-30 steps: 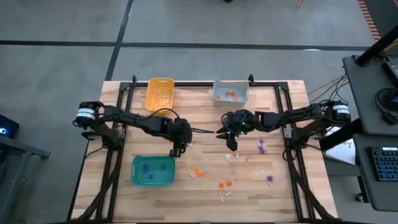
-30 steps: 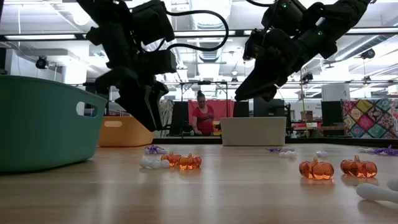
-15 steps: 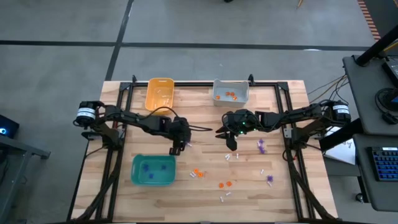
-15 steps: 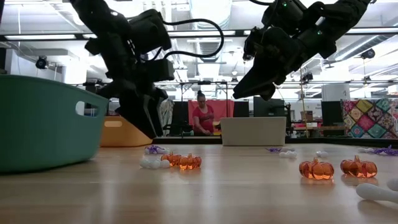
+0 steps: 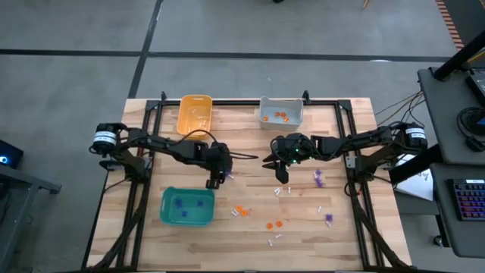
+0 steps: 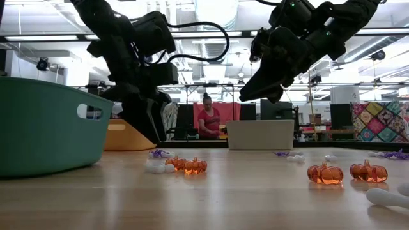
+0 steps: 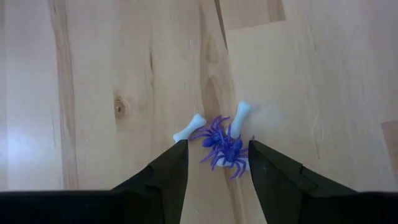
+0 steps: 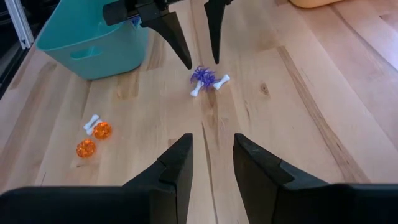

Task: Sort Halloween decoration
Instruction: Put the blue spider toy into the green bin

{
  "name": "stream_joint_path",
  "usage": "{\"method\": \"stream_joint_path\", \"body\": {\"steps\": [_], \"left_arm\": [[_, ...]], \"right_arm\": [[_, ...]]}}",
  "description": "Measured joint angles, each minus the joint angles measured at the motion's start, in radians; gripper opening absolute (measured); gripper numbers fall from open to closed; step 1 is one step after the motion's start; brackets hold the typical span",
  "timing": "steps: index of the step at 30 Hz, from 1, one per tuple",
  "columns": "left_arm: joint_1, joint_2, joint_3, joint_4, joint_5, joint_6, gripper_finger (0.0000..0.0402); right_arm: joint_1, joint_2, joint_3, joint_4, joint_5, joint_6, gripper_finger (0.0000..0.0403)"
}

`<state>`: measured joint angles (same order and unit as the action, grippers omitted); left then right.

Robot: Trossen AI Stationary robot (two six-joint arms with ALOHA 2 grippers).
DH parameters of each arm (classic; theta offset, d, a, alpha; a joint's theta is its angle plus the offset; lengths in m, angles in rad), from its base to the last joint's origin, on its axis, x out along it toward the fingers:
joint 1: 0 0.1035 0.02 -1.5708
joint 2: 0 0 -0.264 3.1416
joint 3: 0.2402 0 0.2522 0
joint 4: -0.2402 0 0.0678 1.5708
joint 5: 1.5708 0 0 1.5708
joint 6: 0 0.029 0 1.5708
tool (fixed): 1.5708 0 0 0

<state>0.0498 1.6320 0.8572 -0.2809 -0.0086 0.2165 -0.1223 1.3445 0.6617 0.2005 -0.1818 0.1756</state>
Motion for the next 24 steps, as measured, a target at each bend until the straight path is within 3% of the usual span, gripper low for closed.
{"method": "stream_joint_path", "body": {"steps": [11, 24], "left_arm": [[0.001, -0.014, 0.046, -0.060, -0.009, 0.046, 0.0149], [0.018, -0.010, 0.119, -0.171, -0.008, 0.260, 0.0087]], "right_arm": [[0.000, 0.000, 0.000, 0.002, 0.000, 0.000, 0.0102], [0.000, 0.000, 0.000, 0.018, 0.000, -0.003, 0.0102]]}}
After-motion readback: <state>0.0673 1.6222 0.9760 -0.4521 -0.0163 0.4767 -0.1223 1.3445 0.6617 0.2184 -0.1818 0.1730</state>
